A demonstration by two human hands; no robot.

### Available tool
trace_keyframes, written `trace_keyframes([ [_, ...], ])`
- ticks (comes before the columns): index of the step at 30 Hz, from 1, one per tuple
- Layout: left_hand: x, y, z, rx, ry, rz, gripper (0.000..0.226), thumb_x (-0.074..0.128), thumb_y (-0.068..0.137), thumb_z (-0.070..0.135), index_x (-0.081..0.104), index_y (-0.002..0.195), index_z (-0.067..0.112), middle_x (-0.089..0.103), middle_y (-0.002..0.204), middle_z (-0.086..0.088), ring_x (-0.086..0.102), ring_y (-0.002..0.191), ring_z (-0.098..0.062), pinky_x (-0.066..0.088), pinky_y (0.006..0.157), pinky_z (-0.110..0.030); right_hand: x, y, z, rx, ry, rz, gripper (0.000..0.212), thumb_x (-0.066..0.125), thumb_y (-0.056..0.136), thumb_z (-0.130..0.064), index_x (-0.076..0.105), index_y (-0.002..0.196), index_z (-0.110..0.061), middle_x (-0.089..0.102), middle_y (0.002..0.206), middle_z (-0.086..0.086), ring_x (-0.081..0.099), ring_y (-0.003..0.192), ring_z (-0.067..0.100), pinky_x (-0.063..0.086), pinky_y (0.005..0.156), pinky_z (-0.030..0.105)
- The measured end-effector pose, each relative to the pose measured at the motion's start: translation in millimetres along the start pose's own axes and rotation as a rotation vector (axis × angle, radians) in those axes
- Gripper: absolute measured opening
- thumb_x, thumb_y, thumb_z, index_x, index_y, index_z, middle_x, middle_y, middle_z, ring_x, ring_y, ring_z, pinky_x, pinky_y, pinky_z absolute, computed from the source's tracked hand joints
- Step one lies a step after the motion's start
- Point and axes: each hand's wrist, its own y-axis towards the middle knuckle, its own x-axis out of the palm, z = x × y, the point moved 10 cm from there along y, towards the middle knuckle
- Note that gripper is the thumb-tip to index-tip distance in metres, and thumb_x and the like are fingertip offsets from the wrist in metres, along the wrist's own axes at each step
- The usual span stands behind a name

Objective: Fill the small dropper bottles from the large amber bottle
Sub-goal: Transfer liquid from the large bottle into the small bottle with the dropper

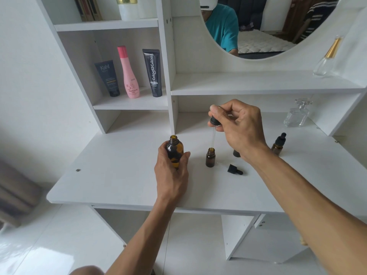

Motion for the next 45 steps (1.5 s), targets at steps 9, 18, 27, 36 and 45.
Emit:
trace_keyframes([
  [9,-0.7,-0.1,1.4,0.004,0.014,0.002,0.042,0.07,0.09,0.022,0.048,0.125,0.023,0.06,0.093,0.023,0.054,0.085,0.019,0.038,0.071,-0.001,-2.6,0.8,-6.6,-0.024,-0.021,0.007,0.023,0.071,0.092,-0.024,0.07,0.081,-0.004,0.076,0.081,0.007,0.075,0.069,0.013,0.059,0.063,0.024],
  [18,-0.6,-0.6,0.7,-0.008,0.01,-0.005,0.04,0.07,0.09,0.024,0.045,0.121,0.032,0.062,0.099,0.017,0.054,0.087,0.017,0.039,0.072,-0.002,3.7,2.6,-38.4,-0.074,0.122,0.015,0.02,0.071,0.092,-0.019,0.068,0.08,-0.004,0.075,0.081,0.011,0.076,0.069,0.02,0.055,0.06,0.018],
  [27,-0.7,-1.5,3.8,-0.002,0.0,-0.012,0.041,0.07,0.09,0.021,0.047,0.124,0.026,0.061,0.1,0.015,0.053,0.085,0.02,0.036,0.07,0.001,43.5,5.2,-80.5,-0.159,0.204,-0.053,0.02,0.071,0.093,-0.02,0.066,0.075,-0.013,0.075,0.082,0.013,0.075,0.067,0.02,0.059,0.061,0.027],
  [36,-0.6,-1.8,5.3,-0.004,-0.023,-0.02,0.04,0.069,0.09,0.019,0.047,0.123,0.026,0.061,0.099,0.016,0.054,0.085,0.019,0.036,0.07,0.001,67.9,3.5,-72.7,-0.138,0.207,-0.094,0.021,0.071,0.093,-0.02,0.066,0.075,-0.01,0.075,0.081,0.014,0.075,0.069,0.023,0.055,0.058,0.02],
  [45,-0.8,-1.2,5.0,-0.005,-0.021,-0.026,0.044,0.069,0.09,0.022,0.047,0.128,0.022,0.06,0.1,0.015,0.054,0.086,0.019,0.036,0.07,0.001,79.6,3.1,-53.4,-0.119,0.141,-0.117,0.022,0.072,0.092,-0.024,0.067,0.076,-0.008,0.075,0.078,0.012,0.076,0.068,0.02,0.061,0.064,0.033],
])
